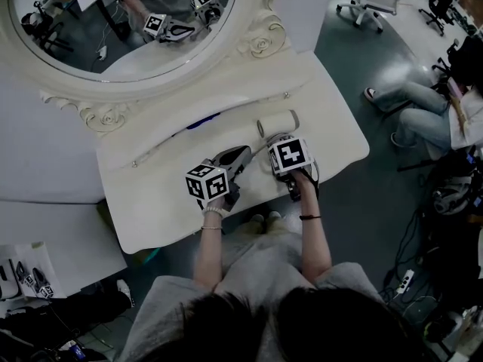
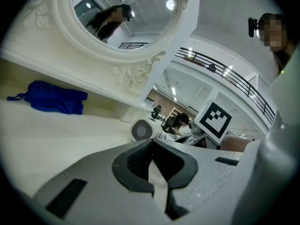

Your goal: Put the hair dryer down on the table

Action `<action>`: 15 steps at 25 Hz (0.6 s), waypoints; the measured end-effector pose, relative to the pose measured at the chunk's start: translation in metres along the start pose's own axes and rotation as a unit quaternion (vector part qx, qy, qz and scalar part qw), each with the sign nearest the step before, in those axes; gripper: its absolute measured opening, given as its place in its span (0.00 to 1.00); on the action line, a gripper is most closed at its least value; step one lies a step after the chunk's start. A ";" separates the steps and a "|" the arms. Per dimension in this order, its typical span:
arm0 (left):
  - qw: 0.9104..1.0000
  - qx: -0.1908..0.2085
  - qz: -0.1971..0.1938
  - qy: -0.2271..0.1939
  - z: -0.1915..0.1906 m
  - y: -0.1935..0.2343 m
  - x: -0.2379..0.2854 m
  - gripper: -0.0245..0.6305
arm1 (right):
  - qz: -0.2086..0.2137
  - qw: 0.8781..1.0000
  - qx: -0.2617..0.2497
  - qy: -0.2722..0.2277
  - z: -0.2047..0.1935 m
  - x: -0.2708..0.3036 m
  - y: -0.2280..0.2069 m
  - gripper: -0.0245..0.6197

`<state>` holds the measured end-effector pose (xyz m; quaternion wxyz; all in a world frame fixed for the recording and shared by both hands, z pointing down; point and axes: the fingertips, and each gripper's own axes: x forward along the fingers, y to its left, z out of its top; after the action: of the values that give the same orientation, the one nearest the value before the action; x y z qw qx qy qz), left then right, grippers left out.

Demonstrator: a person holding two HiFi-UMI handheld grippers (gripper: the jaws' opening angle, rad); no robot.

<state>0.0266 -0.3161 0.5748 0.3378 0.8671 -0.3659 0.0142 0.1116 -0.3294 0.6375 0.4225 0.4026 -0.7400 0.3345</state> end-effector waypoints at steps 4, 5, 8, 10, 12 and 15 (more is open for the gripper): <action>1.000 -0.002 0.005 -0.003 0.002 0.001 -0.004 0.04 | -0.009 1.000 -0.008 0.006 0.001 0.000 0.001 0.33; 1.000 -0.003 0.006 -0.003 0.002 0.002 -0.005 0.04 | -0.010 1.000 -0.009 0.007 0.001 0.000 0.000 0.33; 1.000 -0.003 0.008 -0.003 0.000 0.004 -0.007 0.04 | -0.014 1.000 -0.010 0.009 0.001 0.002 0.001 0.33; 1.000 -0.003 0.008 -0.003 -0.001 0.004 -0.008 0.04 | -0.017 1.000 -0.013 0.010 0.002 0.003 0.001 0.33; 1.000 -0.003 0.009 -0.003 -0.001 0.003 -0.009 0.04 | -0.021 1.000 -0.018 0.009 0.004 0.002 0.003 0.33; 1.000 -0.003 0.010 -0.004 -0.001 0.003 -0.011 0.04 | -0.030 0.999 -0.022 0.009 0.005 0.002 0.004 0.34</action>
<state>0.0173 -0.3100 0.5744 0.3389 0.8625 -0.3757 0.0125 0.1061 -0.3326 0.6365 0.4479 0.4120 -0.7308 0.3091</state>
